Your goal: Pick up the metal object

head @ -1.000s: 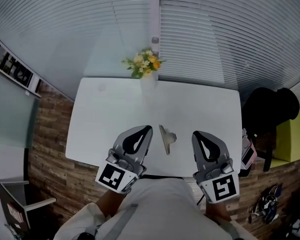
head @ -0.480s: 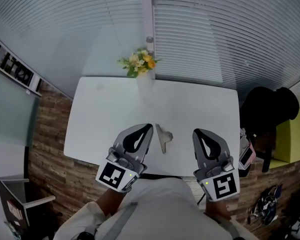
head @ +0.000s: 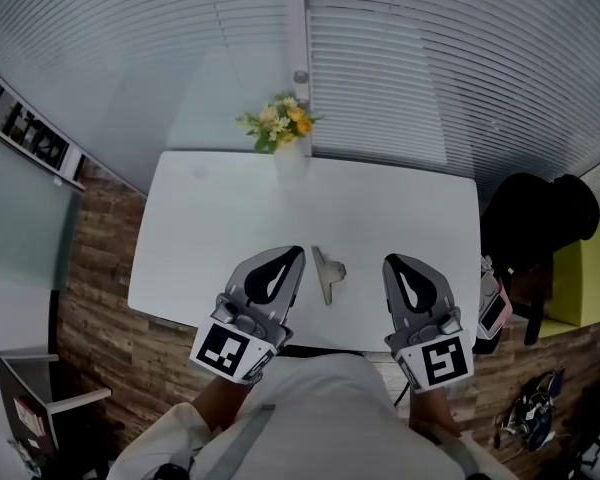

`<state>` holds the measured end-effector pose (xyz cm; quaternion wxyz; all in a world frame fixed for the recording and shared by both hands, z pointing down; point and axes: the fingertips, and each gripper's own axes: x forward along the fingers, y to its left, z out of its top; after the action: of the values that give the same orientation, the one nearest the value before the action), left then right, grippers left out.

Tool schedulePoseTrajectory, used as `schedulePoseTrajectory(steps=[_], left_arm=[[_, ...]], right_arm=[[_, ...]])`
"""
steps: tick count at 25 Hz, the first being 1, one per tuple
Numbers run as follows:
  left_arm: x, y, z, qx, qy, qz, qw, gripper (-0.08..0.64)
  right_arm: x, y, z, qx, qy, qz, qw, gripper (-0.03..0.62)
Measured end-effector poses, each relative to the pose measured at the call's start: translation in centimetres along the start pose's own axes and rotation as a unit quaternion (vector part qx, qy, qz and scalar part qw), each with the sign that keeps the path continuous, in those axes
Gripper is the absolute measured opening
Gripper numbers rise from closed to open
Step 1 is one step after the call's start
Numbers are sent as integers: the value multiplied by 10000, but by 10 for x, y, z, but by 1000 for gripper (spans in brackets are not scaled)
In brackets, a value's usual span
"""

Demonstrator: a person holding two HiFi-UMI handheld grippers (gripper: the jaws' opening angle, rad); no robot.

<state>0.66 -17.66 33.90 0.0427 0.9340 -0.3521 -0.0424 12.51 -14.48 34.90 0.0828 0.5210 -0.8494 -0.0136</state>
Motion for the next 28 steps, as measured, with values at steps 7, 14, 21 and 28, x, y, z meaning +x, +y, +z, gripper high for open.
schedulePoseTrajectory(steps=[7,14,21,28], left_arm=[[0,0,1,-2,-31,20,10000,6],[-1,-3,2,3,-28,34,10000,6],[0,-4,2,-11,-30,38,10000,6],[-1,-1,1,-1,-32,72,10000,6]], right_arm=[[7,-2,-27,120,210,4,9997,35],[11,-6,-70,318,523,-22,9981,48],[20,-8,-105,421,743,-9,9963,54],[32,-6,-153,612,1044,34,9926,63]])
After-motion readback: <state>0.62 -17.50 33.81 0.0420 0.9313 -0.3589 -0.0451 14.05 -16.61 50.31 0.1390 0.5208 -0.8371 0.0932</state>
